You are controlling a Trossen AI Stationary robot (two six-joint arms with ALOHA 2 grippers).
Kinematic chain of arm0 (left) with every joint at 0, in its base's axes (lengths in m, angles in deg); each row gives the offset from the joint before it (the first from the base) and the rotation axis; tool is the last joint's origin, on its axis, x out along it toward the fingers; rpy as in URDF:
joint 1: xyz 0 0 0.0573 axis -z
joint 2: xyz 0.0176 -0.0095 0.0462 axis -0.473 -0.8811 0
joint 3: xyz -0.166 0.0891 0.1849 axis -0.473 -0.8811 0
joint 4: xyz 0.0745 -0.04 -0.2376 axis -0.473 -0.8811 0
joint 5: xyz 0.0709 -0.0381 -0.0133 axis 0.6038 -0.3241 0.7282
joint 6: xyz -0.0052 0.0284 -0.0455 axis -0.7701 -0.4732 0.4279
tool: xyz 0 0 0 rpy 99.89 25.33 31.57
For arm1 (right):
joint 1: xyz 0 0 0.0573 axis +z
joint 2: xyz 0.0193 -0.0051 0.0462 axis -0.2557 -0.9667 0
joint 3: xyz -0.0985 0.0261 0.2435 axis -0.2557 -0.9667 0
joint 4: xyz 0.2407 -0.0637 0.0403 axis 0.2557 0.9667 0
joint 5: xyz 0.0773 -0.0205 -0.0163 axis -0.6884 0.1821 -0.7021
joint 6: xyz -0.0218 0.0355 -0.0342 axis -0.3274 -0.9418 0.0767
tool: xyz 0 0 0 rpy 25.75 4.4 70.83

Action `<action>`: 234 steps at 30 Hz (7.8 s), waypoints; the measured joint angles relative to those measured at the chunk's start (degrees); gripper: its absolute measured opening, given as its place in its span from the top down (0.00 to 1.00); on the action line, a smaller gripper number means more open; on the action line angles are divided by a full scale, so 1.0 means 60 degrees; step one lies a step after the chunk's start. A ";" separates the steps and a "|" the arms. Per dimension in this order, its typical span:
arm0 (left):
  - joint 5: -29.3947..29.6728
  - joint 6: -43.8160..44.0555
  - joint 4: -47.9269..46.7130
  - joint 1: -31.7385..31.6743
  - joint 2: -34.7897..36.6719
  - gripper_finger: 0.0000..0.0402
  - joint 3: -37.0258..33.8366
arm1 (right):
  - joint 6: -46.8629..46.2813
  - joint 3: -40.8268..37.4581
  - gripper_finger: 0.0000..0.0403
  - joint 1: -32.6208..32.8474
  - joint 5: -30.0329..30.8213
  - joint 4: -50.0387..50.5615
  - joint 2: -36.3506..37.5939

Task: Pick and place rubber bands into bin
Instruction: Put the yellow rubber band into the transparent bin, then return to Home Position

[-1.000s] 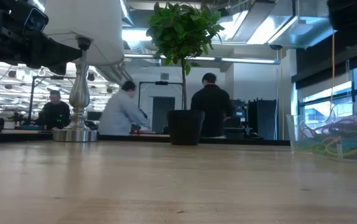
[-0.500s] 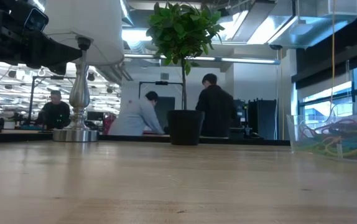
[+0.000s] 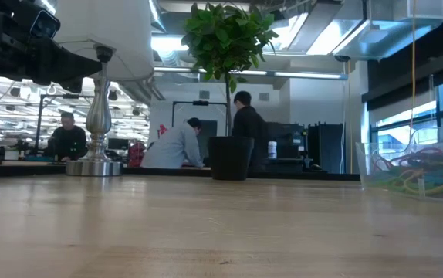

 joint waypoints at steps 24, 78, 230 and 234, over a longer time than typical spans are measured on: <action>-0.0007 0.0000 0.0000 -0.0003 0.0000 0.98 0.0000 | 0.2350 0.0097 0.67 -0.0879 0.0054 -0.1194 -0.1496; -0.0011 0.0000 0.0000 -0.0003 0.0000 0.98 0.0000 | 0.5401 0.0240 0.97 0.0028 0.0701 -0.1105 -0.2871; -0.0014 0.0000 0.0000 0.0001 0.0000 0.98 0.0004 | 0.7173 -0.7828 1.00 -0.7754 0.1345 -0.8990 1.3493; -0.0012 0.0000 0.0000 0.0001 0.0002 0.98 0.0004 | 0.6906 -0.7828 1.00 -0.8190 0.0399 -0.8727 1.3489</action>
